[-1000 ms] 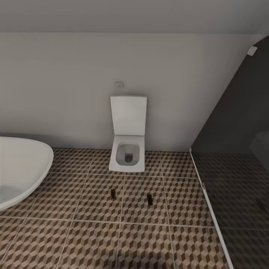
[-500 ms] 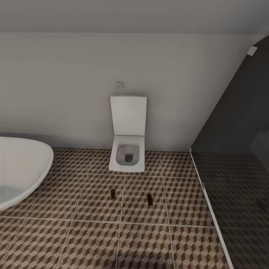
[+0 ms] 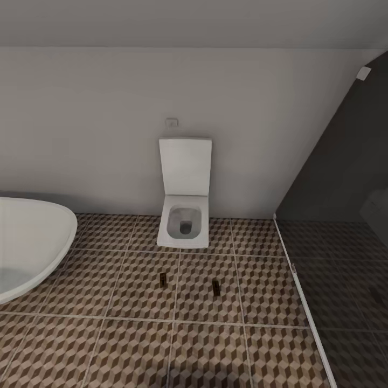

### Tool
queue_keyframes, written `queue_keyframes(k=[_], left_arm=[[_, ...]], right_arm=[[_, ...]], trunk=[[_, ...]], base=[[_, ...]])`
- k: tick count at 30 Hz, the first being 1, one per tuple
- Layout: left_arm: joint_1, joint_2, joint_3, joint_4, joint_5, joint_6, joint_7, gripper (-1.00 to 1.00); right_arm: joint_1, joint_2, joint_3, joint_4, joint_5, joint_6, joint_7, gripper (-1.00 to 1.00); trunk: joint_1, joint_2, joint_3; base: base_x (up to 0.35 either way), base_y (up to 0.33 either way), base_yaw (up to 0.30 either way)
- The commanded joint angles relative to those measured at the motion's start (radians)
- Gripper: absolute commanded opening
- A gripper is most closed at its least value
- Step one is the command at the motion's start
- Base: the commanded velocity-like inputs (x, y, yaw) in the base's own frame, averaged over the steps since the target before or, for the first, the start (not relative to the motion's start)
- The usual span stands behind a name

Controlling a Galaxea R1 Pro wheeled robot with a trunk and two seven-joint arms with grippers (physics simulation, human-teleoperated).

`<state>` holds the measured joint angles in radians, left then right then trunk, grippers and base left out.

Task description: Take the four mousetraps from the cabinet in the bathroom and place them on the bathroom floor. Make sure all four end up on the same floor surface, and ensure that at least two of them are either under or directly next to the same bathroom sink.

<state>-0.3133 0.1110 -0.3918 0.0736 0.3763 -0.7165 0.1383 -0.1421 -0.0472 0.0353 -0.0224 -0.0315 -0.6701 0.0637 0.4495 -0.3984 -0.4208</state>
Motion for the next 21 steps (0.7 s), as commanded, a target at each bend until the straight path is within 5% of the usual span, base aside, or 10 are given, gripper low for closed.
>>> queue_keyframes(k=[1,21], left_arm=[[-0.001,-0.001,-0.009,0.003,0.003,-0.004,0.004,1.0],[-0.001,-0.001,-0.009,0.003,0.003,-0.004,0.004,1.0]], right_arm=[[-0.001,0.0,0.003,0.001,-0.004,-0.003,0.004,1.0],[-0.001,0.0,0.003,0.001,-0.004,-0.003,0.004,1.0]], trunk=[[0.0,-0.002,-0.001],[0.0,-0.002,-0.001]], base=[[0.0,0.0,0.0],[0.0,0.0,0.0]])
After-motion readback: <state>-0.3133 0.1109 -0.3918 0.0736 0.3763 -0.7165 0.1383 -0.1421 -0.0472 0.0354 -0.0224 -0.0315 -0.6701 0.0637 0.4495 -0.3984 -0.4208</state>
